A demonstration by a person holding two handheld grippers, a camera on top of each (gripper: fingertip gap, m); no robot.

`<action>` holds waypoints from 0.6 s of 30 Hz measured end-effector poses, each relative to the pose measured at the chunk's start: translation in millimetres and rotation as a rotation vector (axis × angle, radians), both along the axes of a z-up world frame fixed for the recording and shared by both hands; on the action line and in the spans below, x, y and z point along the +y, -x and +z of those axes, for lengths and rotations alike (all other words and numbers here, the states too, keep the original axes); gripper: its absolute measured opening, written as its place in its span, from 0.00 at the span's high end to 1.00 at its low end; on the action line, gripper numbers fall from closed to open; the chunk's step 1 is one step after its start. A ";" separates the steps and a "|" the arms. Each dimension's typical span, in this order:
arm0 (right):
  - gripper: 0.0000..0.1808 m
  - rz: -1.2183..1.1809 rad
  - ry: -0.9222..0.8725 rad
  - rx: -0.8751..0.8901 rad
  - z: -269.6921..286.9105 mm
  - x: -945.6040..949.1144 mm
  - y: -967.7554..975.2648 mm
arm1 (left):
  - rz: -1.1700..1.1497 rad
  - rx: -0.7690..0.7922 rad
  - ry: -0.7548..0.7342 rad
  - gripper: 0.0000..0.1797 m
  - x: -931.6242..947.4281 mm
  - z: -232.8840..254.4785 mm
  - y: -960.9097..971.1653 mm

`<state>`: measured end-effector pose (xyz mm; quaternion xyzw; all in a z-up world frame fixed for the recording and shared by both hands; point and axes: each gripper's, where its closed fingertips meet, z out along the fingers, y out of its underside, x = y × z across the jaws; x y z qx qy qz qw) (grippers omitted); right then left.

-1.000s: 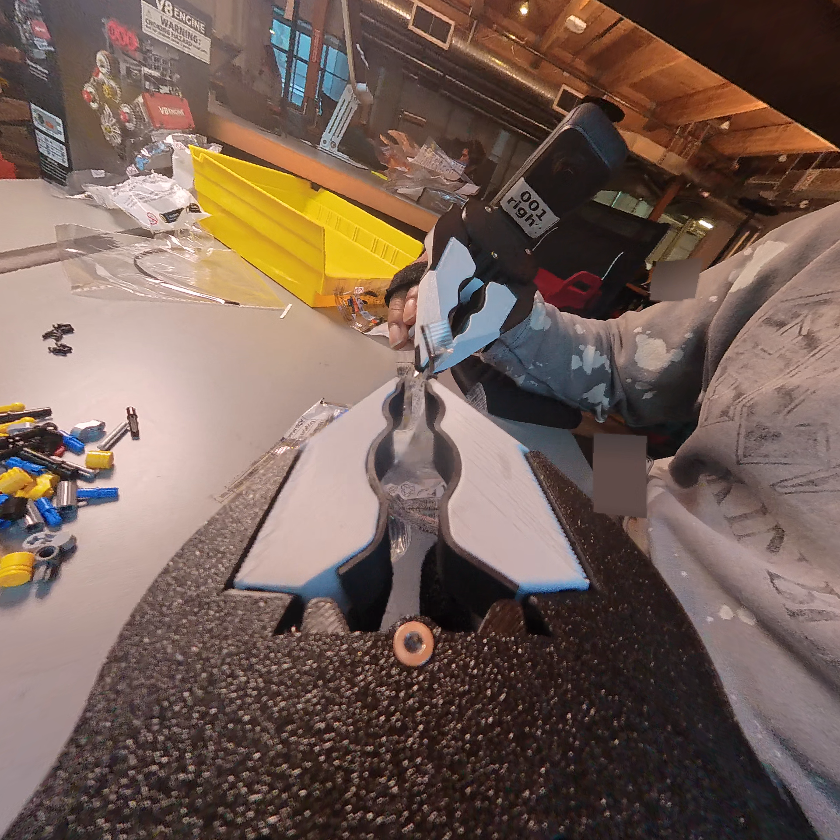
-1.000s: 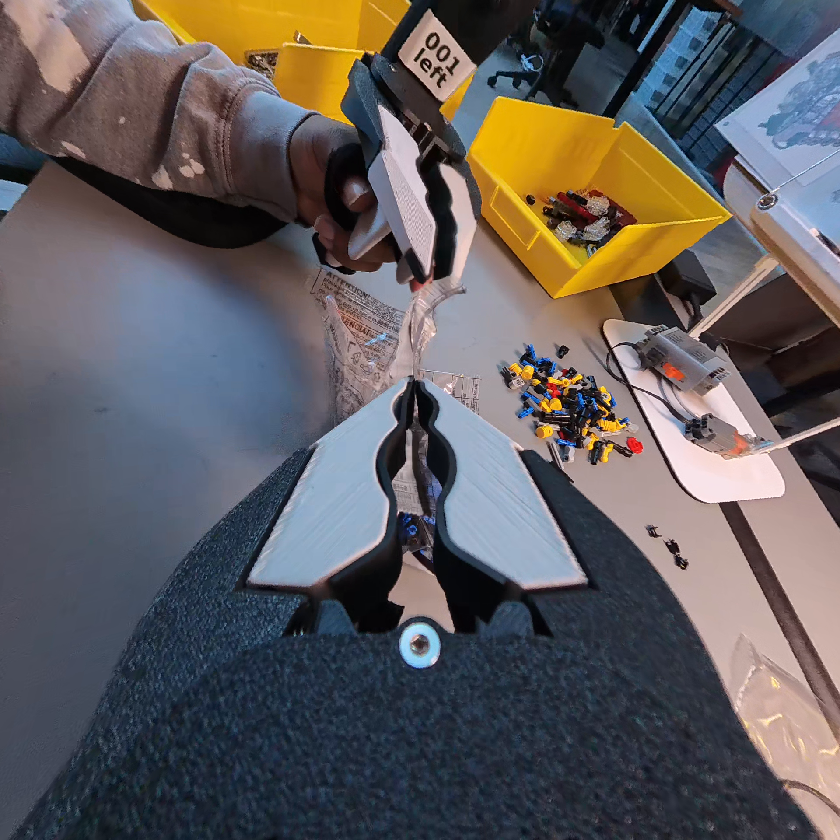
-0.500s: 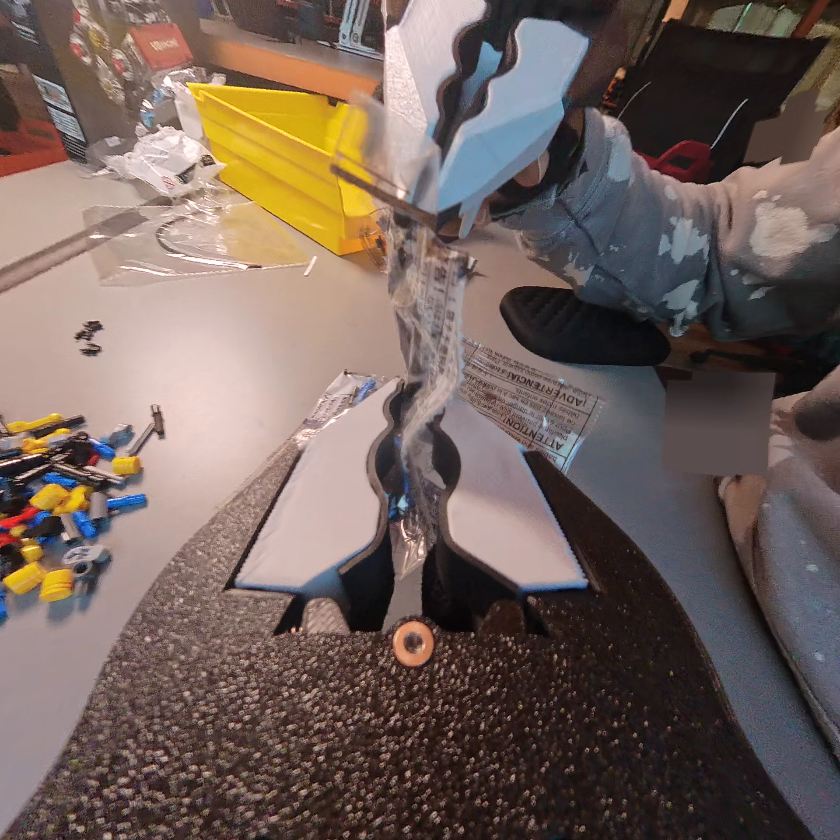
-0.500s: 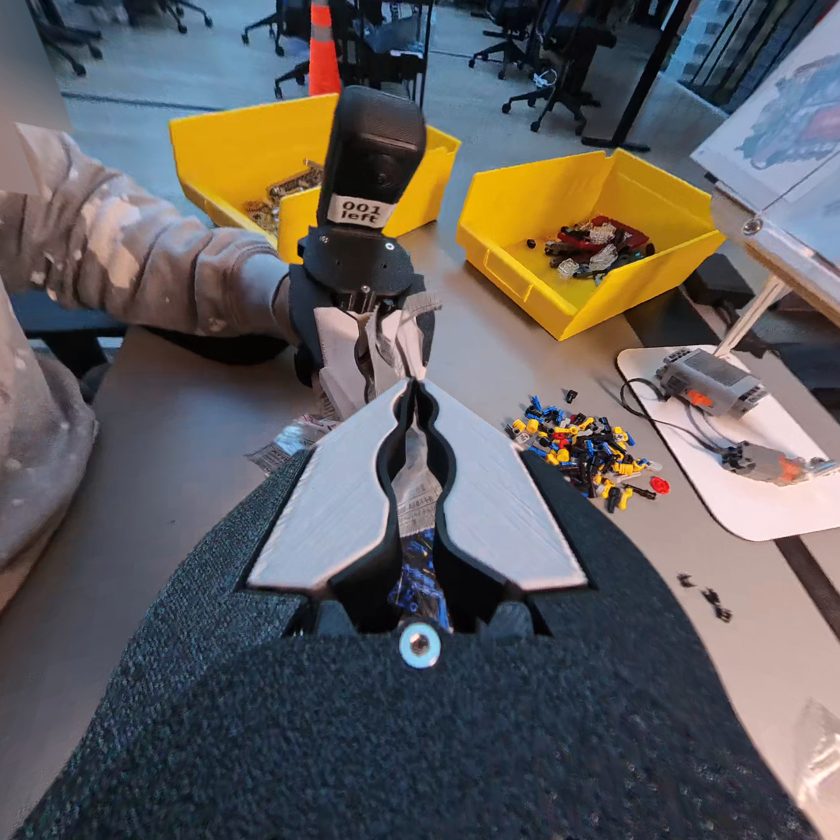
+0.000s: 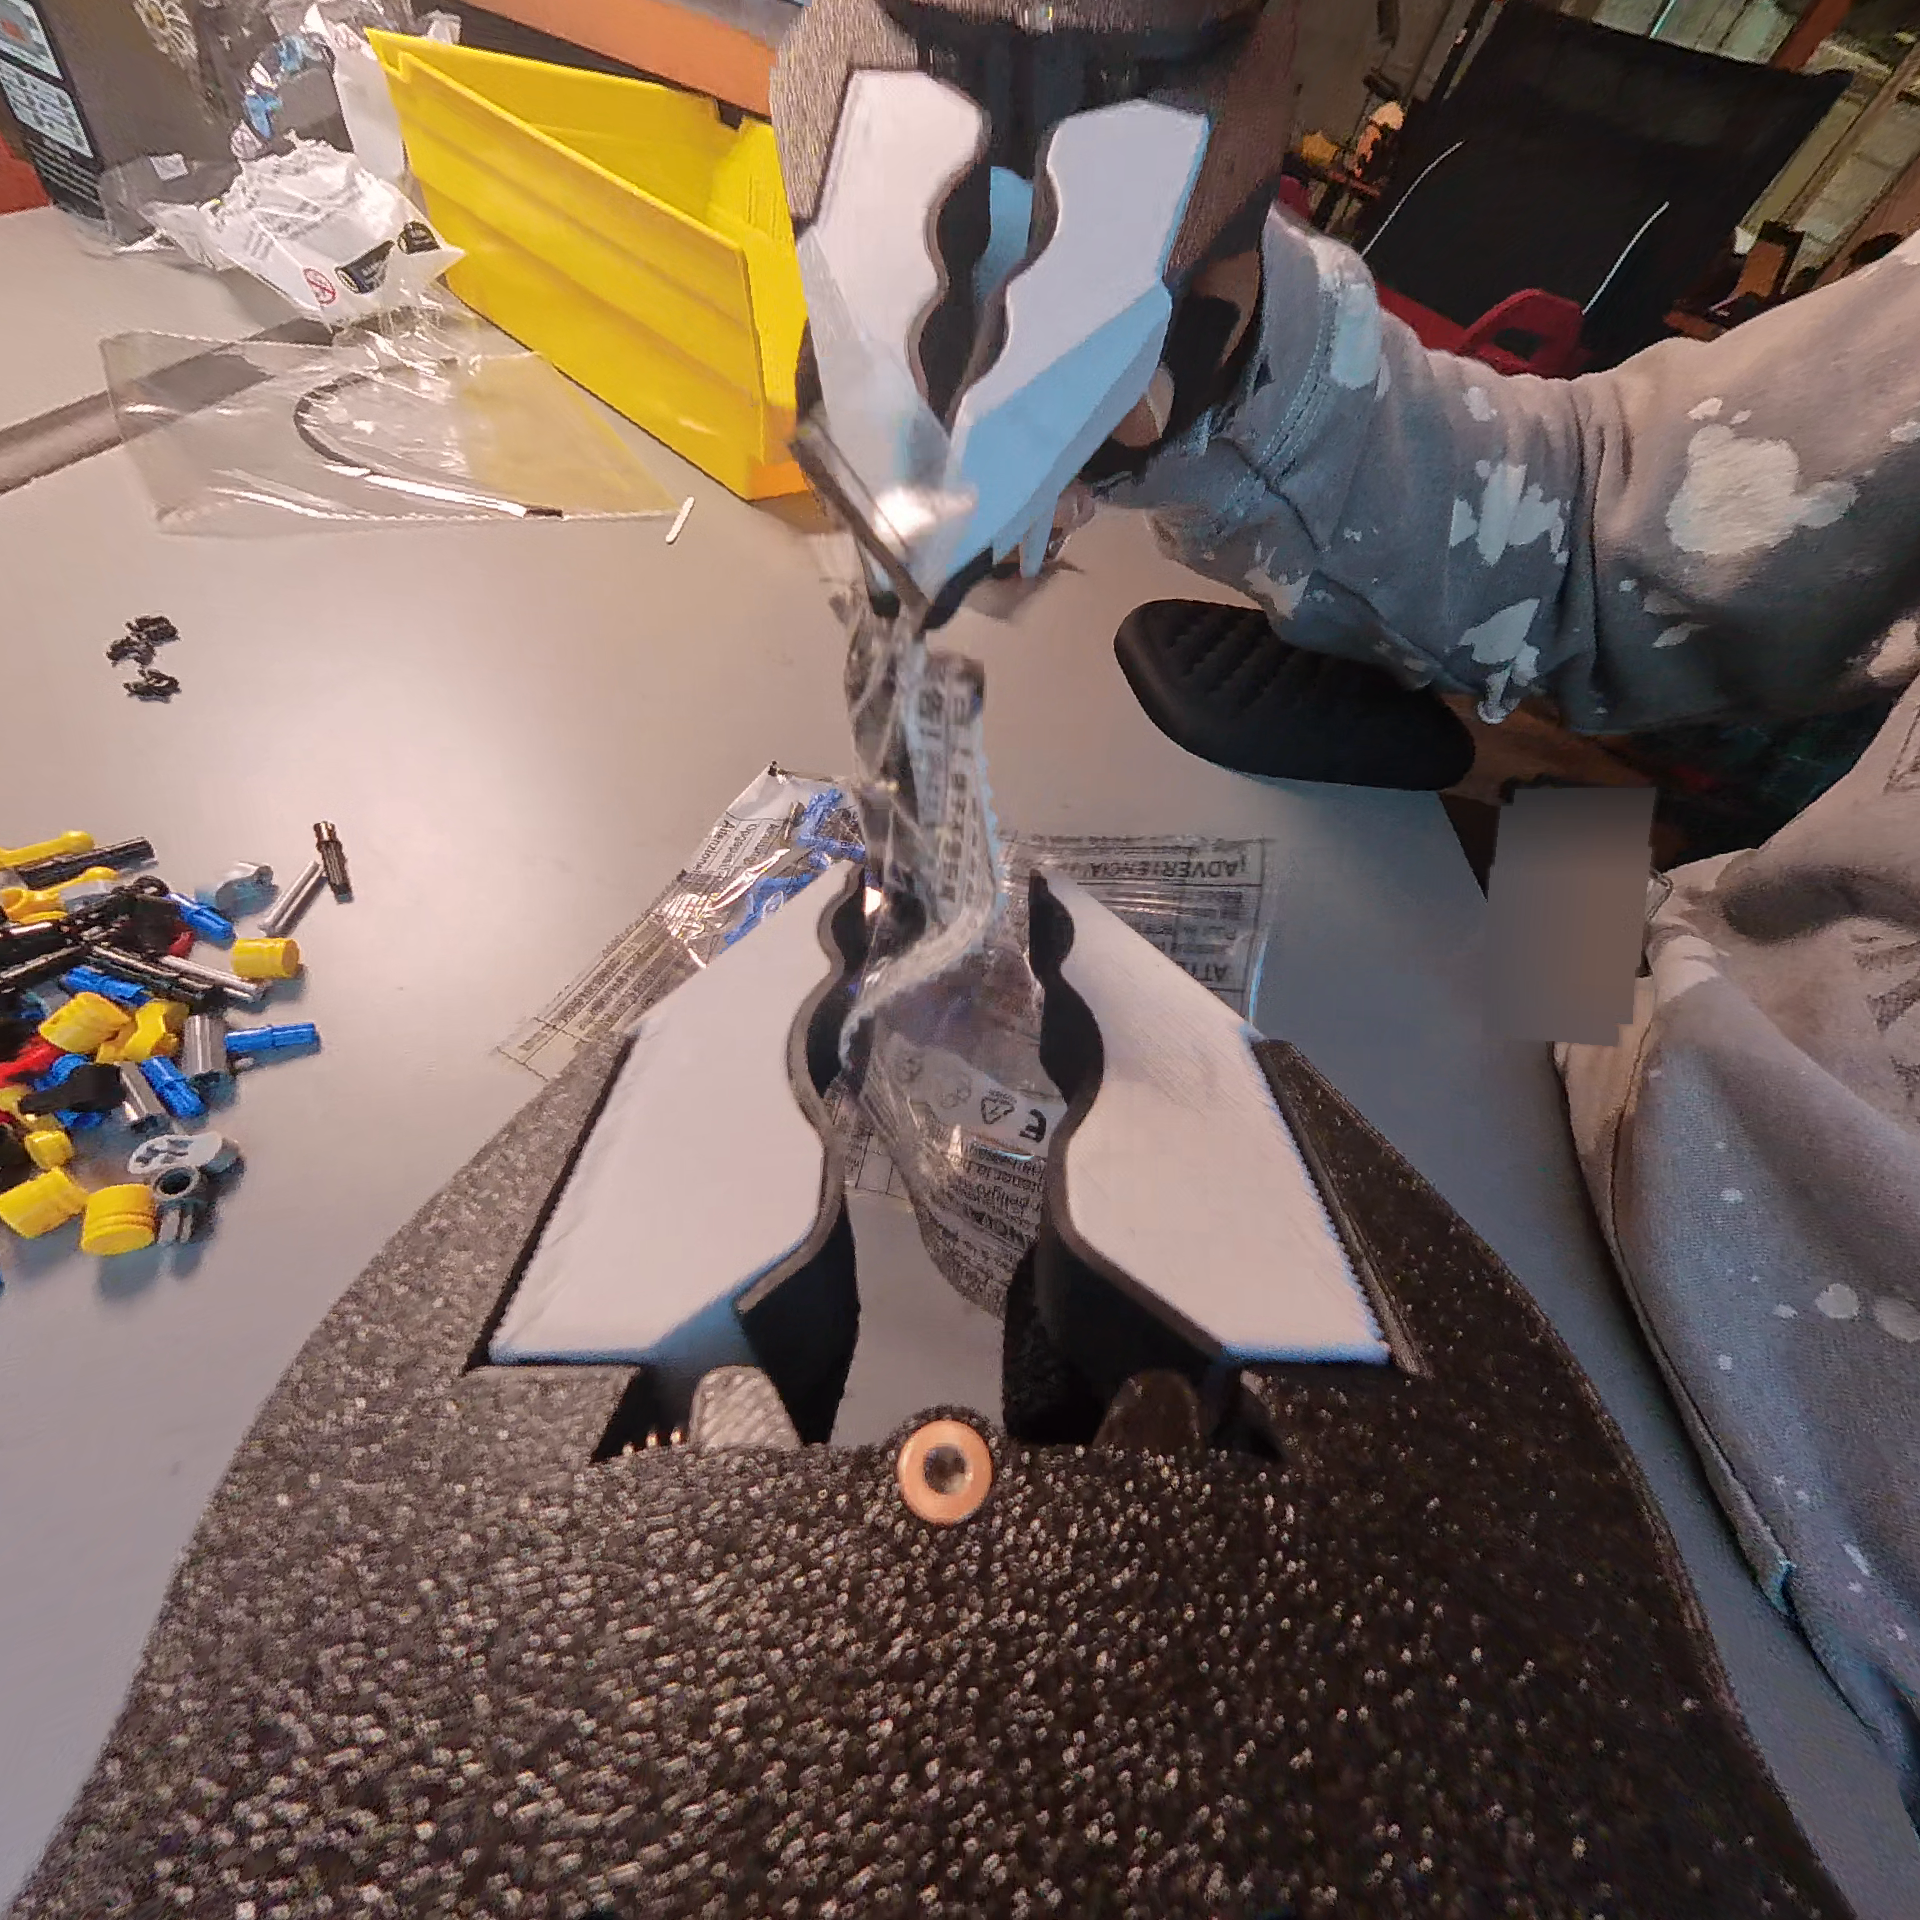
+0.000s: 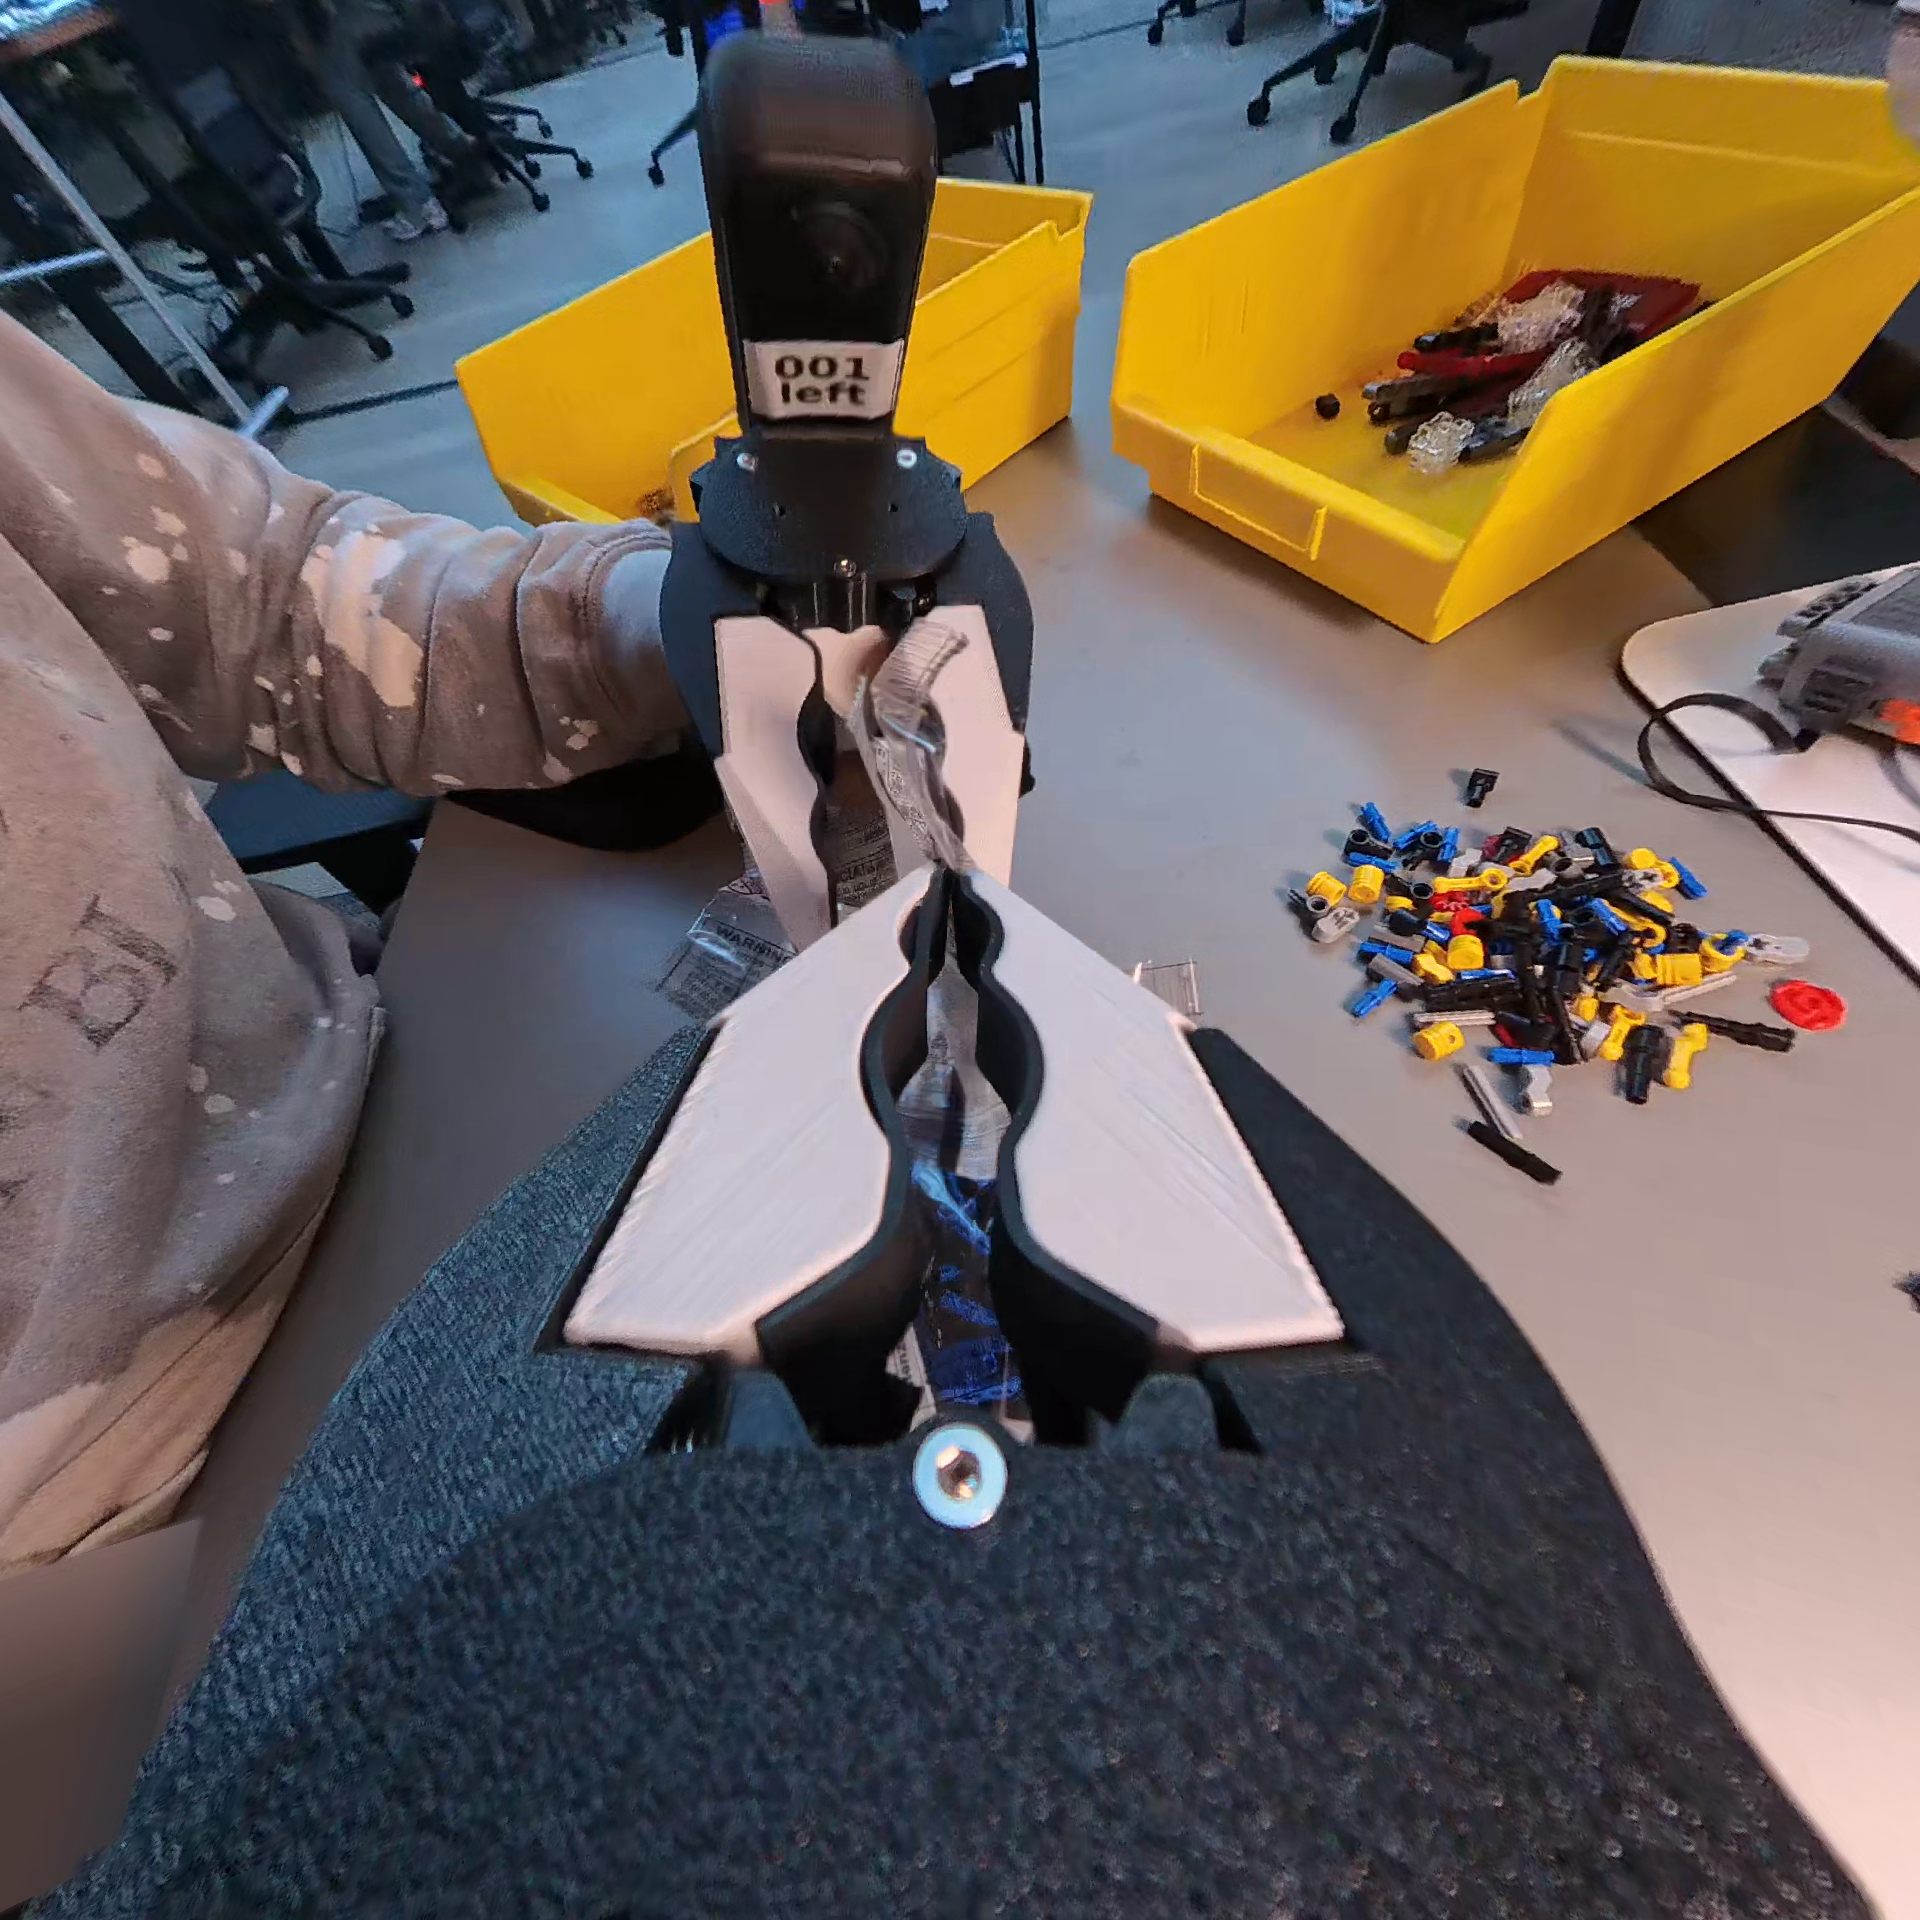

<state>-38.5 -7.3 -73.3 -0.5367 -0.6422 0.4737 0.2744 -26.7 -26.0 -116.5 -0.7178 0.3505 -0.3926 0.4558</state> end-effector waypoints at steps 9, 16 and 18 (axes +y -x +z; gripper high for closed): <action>1.00 0.099 0.131 0.053 -13.3 -23.7 -3.4 | -0.029 -0.015 0.016 0.92 -3.5 -0.7 -8.9; 0.96 0.220 0.242 0.195 7.4 -31.8 -20.7 | -0.007 -0.011 0.024 0.98 -1.6 -0.9 -9.6; 0.95 0.193 0.085 0.193 2.5 -28.3 -20.5 | 0.005 0.012 -0.002 0.98 -1.6 0.5 -9.4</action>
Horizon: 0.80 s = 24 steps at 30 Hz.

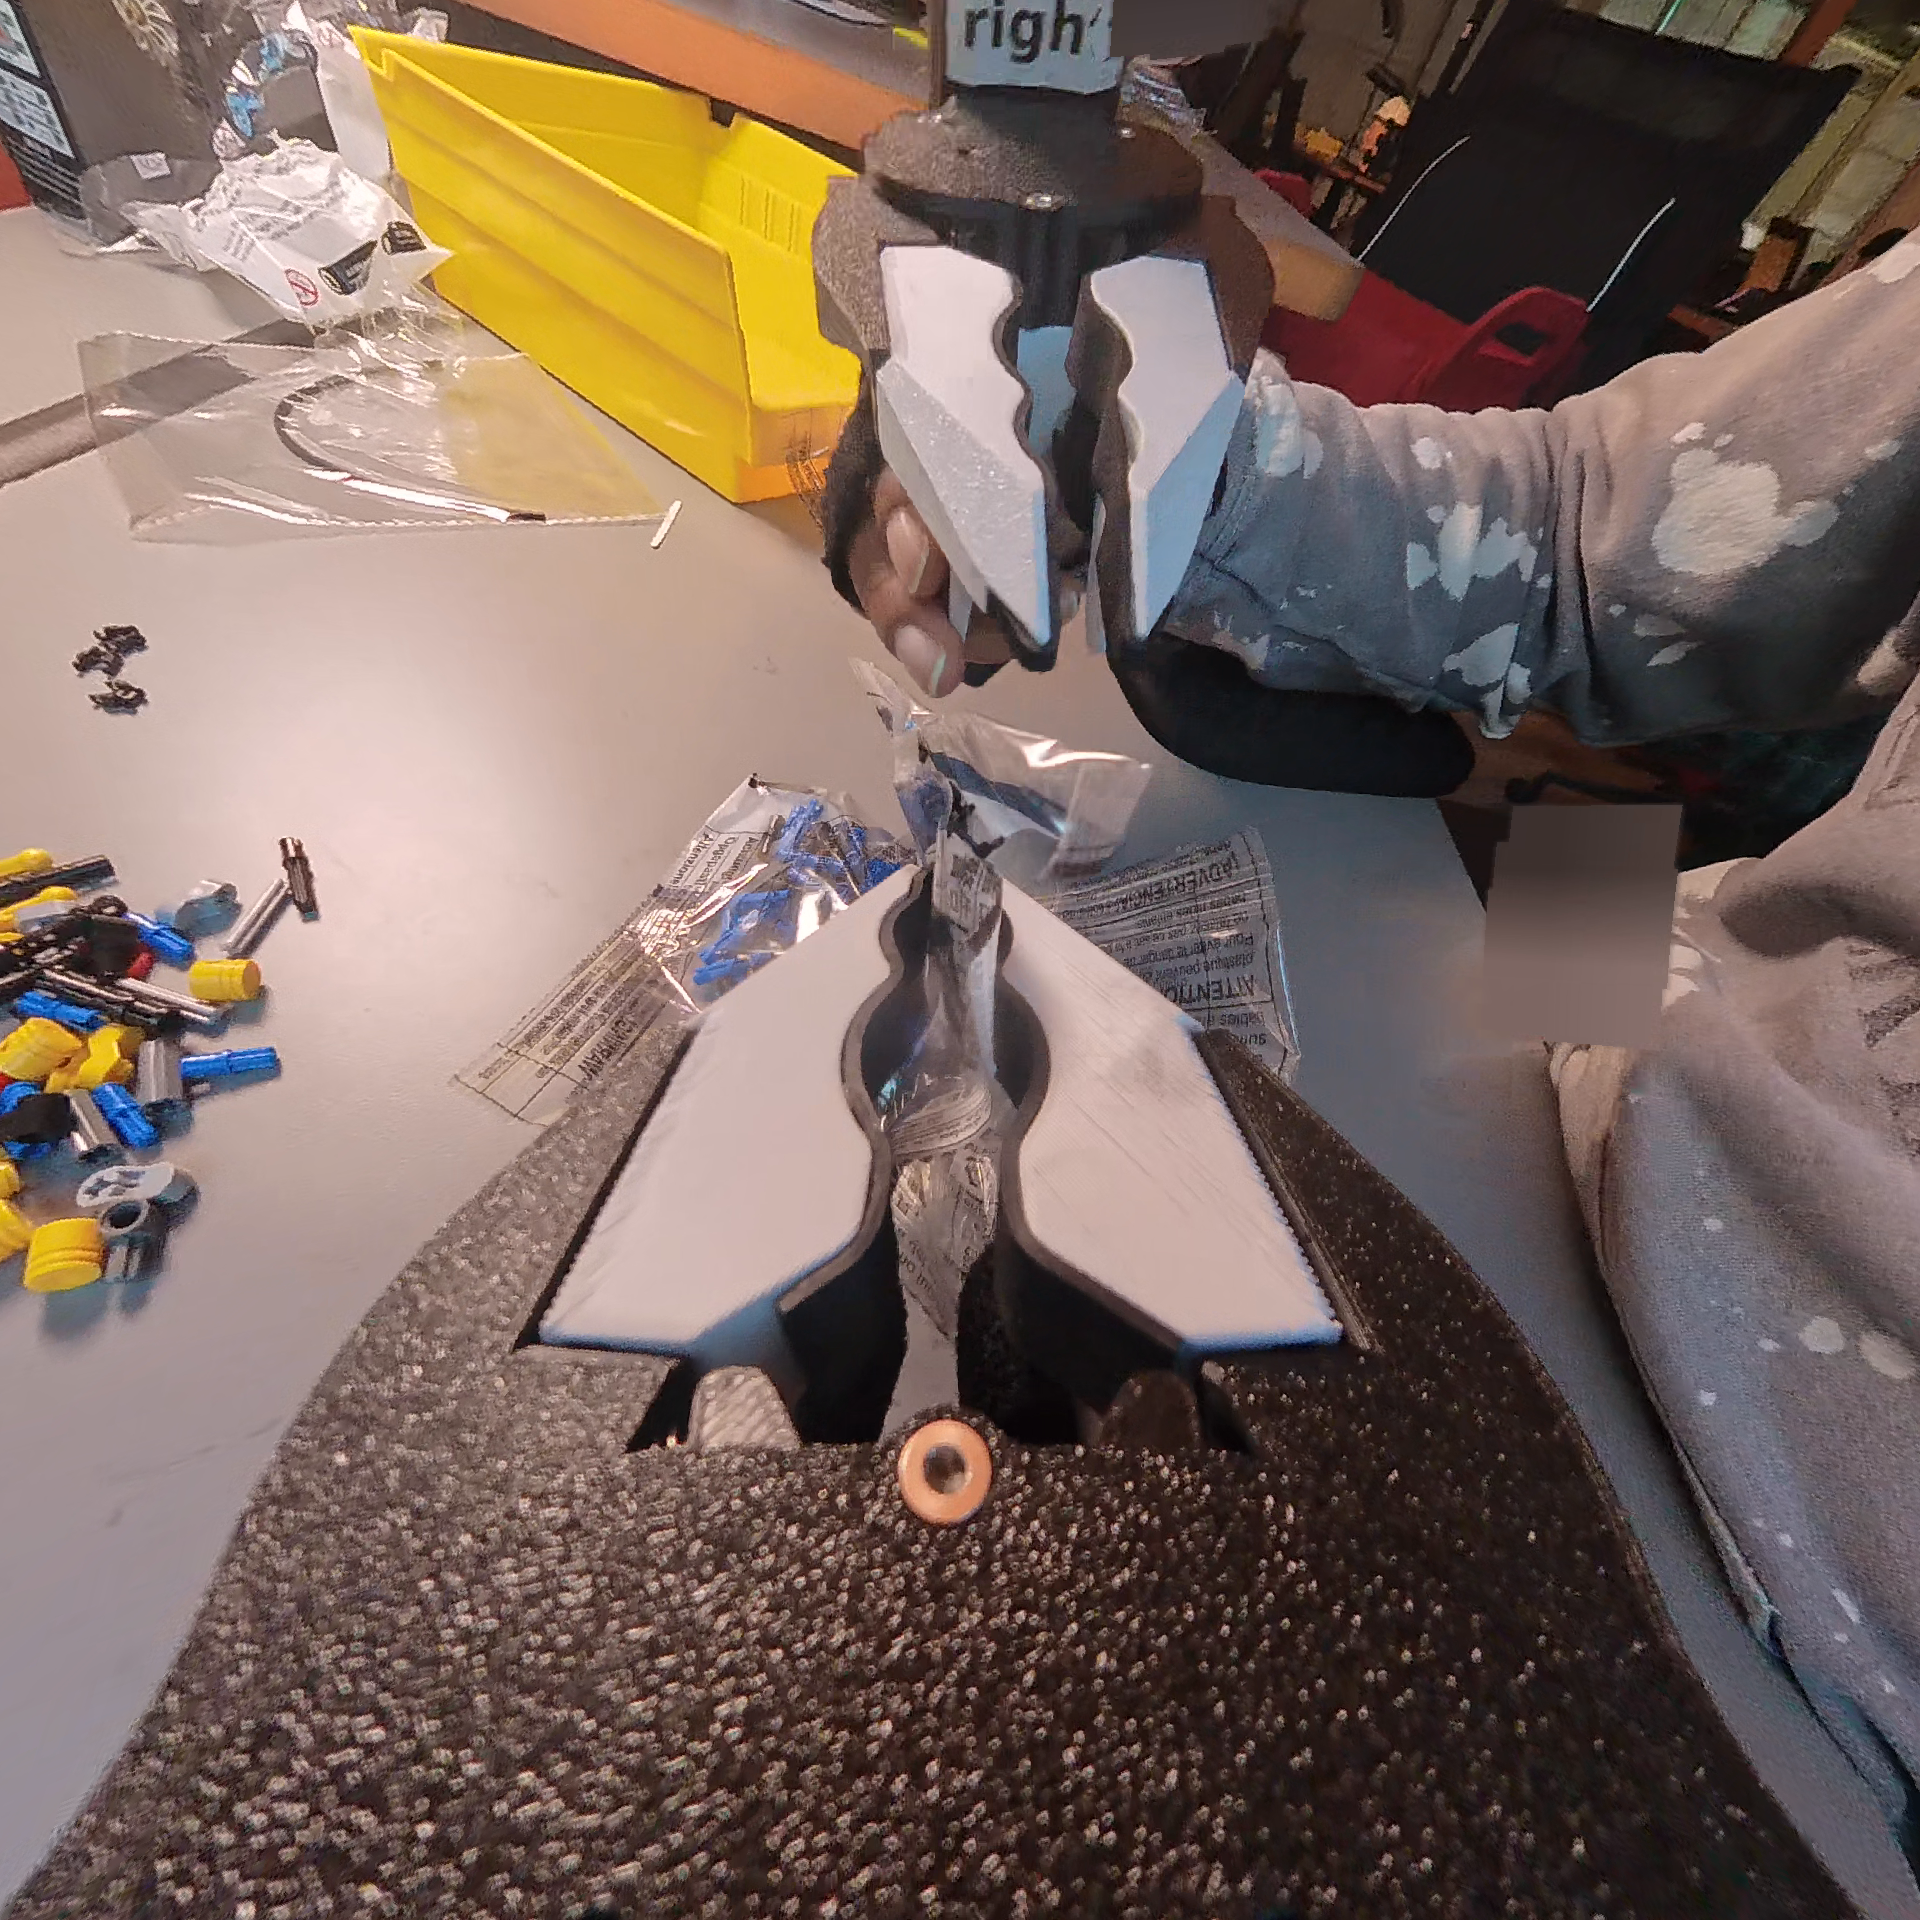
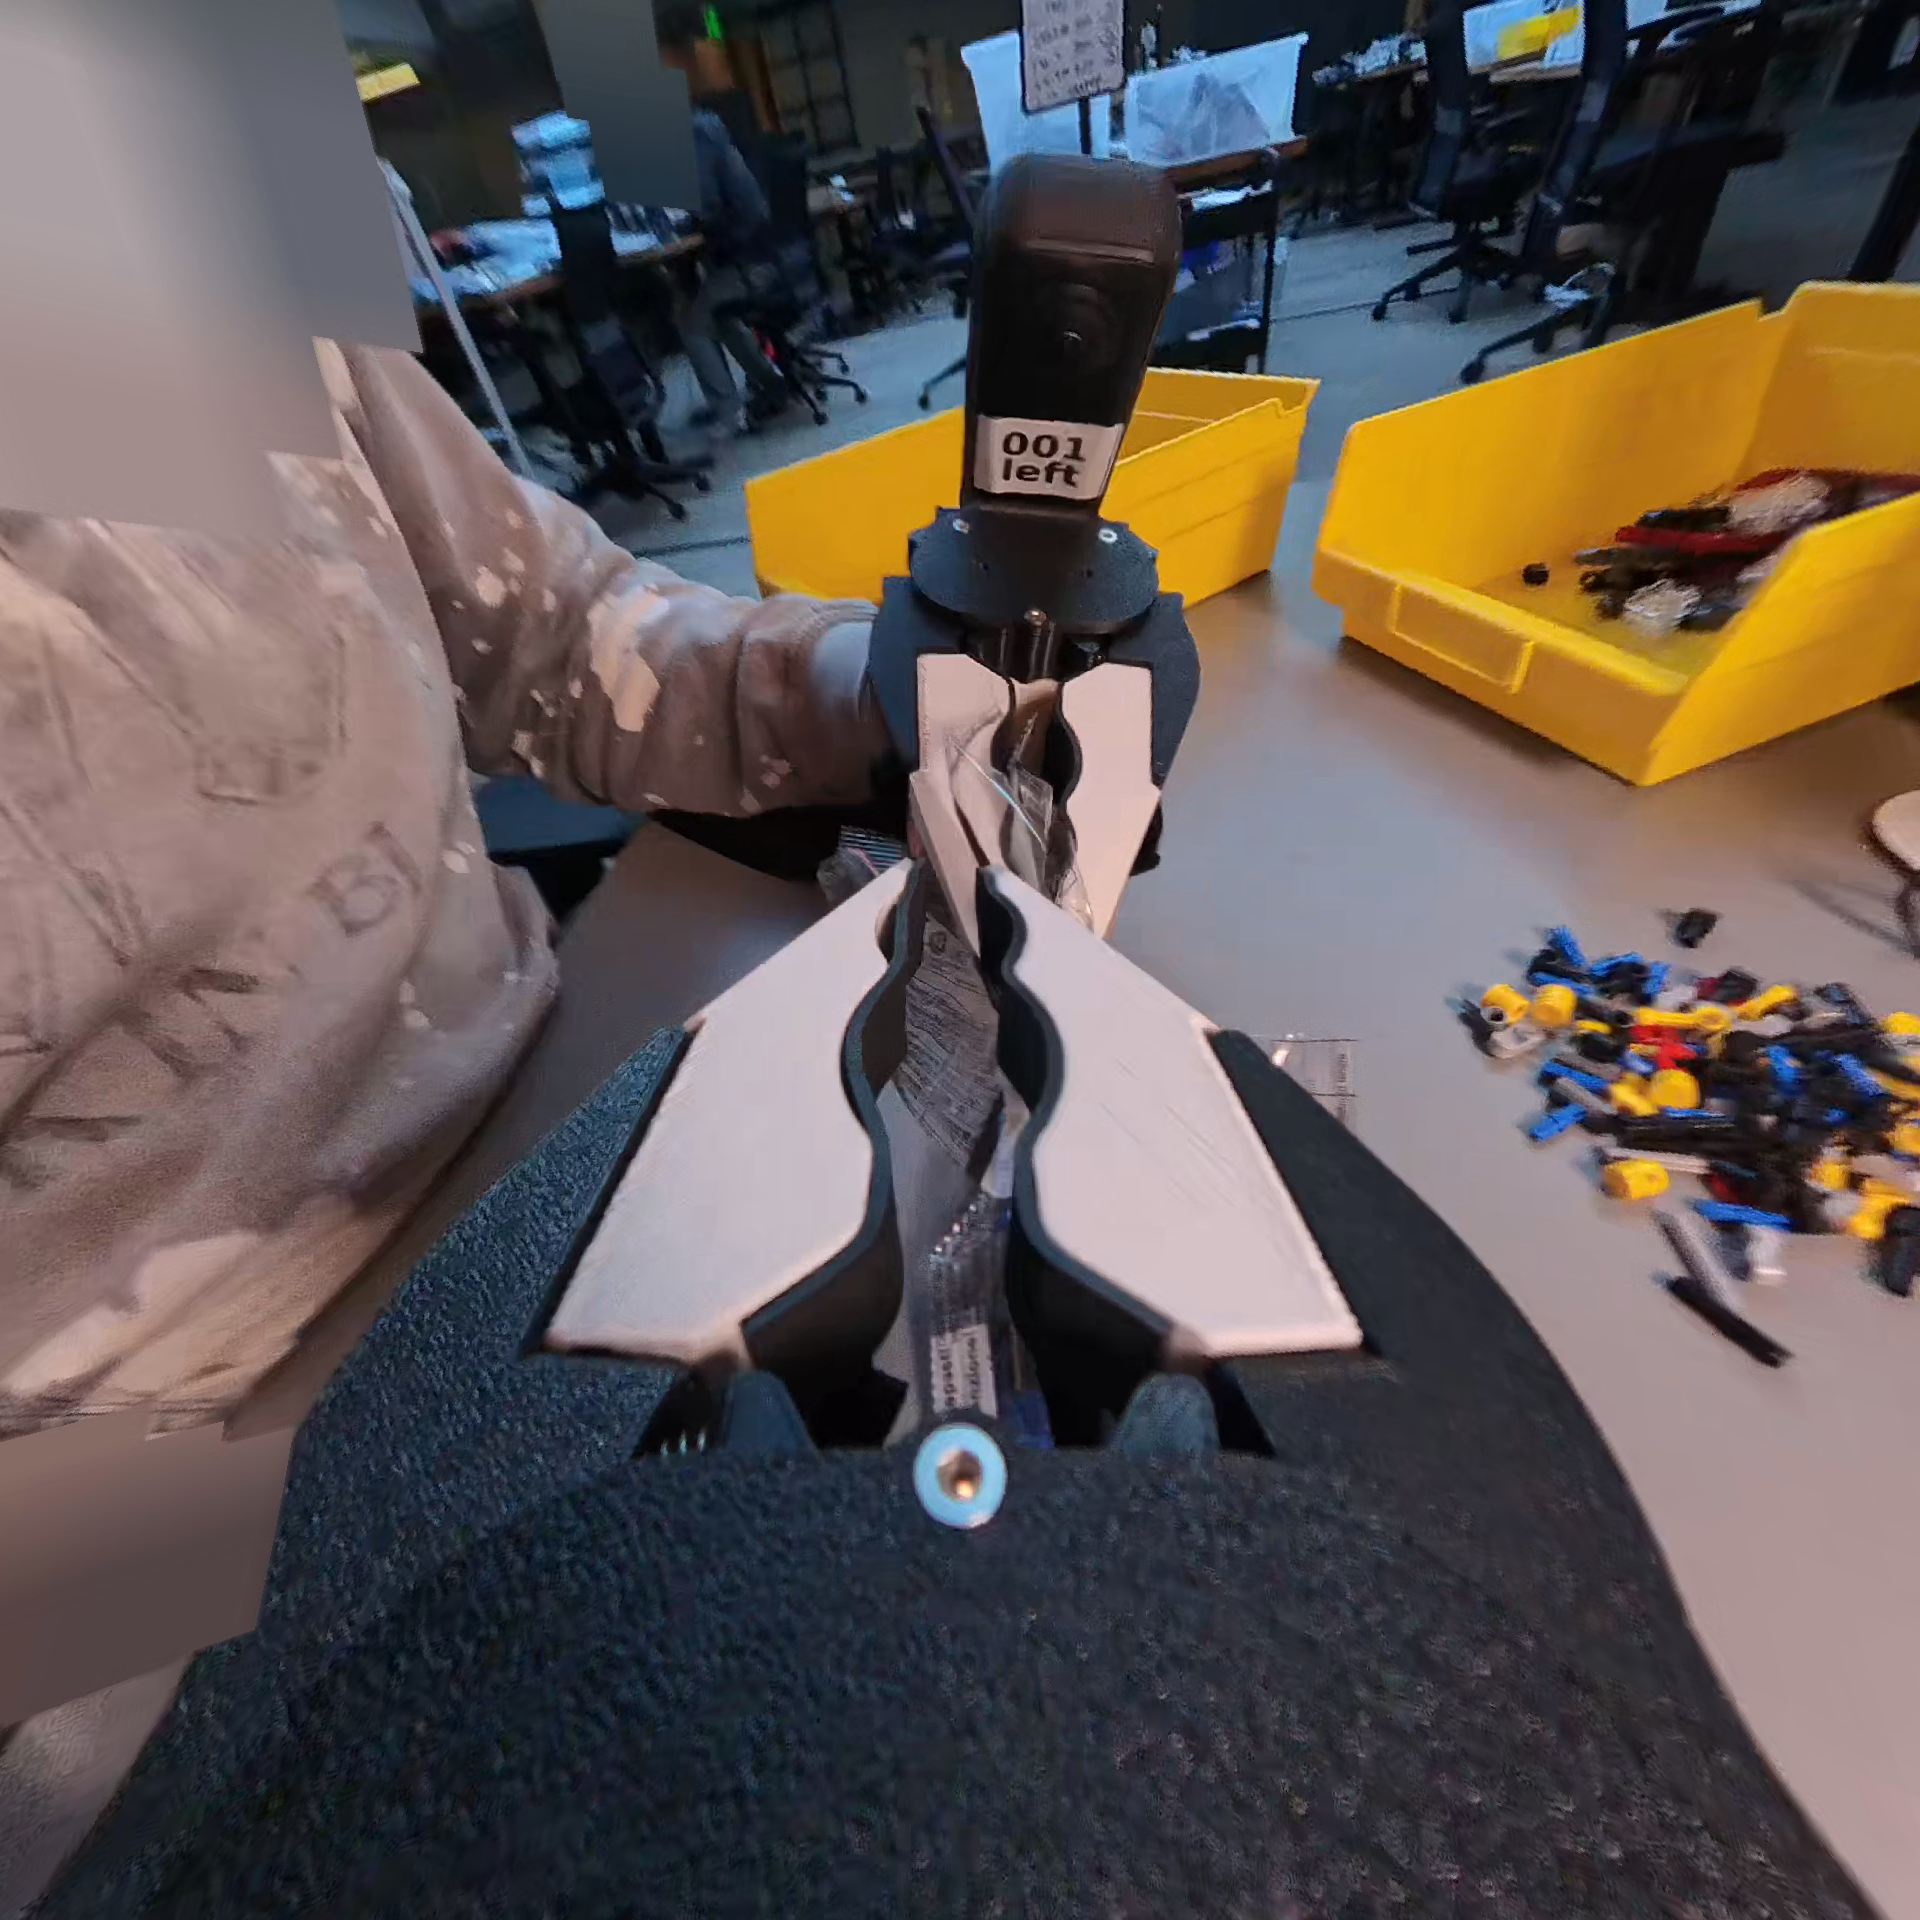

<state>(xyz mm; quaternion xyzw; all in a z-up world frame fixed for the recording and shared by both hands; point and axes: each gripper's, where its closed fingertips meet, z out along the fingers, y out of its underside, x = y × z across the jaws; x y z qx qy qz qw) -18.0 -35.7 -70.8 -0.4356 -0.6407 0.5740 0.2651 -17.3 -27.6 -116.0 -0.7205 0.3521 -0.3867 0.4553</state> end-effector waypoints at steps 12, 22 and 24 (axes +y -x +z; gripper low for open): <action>0.99 -0.092 -0.684 -0.007 -9.2 -5.0 24.5 | 0.014 0.087 -0.044 0.98 -1.0 -4.6 0.0; 1.00 -0.163 -0.275 0.030 -3.6 18.5 6.6 | -0.007 -0.116 0.081 0.98 -2.9 15.3 2.1; 1.00 -0.169 -0.259 0.022 -8.5 20.6 7.8 | 0.007 -0.118 0.123 0.98 0.1 9.0 4.1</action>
